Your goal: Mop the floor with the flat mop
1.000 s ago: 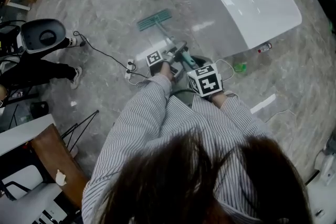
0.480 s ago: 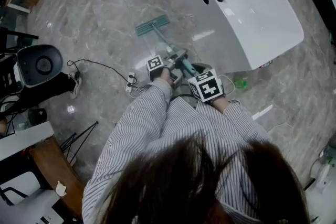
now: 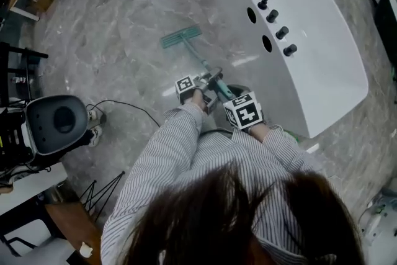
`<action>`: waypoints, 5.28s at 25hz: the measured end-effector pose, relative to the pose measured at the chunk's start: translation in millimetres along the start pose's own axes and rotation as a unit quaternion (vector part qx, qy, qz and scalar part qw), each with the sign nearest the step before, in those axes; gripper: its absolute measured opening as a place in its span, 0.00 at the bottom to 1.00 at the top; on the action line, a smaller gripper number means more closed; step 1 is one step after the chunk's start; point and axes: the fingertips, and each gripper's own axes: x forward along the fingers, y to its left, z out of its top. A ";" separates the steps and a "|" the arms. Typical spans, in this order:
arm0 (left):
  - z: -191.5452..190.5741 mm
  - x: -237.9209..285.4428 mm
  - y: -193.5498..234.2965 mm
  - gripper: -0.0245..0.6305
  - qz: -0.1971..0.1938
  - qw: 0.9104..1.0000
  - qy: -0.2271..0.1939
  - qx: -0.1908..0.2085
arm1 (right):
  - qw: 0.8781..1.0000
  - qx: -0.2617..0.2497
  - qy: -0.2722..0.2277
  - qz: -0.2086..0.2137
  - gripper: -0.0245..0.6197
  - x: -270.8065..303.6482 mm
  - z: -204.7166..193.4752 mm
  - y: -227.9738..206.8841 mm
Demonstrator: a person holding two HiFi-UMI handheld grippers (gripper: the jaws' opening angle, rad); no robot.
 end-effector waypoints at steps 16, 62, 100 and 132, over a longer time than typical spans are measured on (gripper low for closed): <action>281.1 95.0 -158.4 0.31 -0.011 1.000 0.005 0.014 | 0.999 0.039 -0.010 0.015 0.24 184.3 278.2 -51.7; -98.4 2.8 32.6 0.30 -0.016 0.999 0.008 0.032 | 1.000 -0.004 0.016 0.010 0.23 -72.5 -73.2 -20.7; -153.8 -24.2 84.7 0.28 -0.018 0.999 0.030 0.004 | 0.998 0.005 0.065 0.006 0.23 -95.4 -152.6 -4.6; 380.2 123.5 -180.2 0.26 -0.033 0.999 -0.013 -0.016 | 0.998 0.053 0.018 -0.011 0.22 264.1 340.9 -73.6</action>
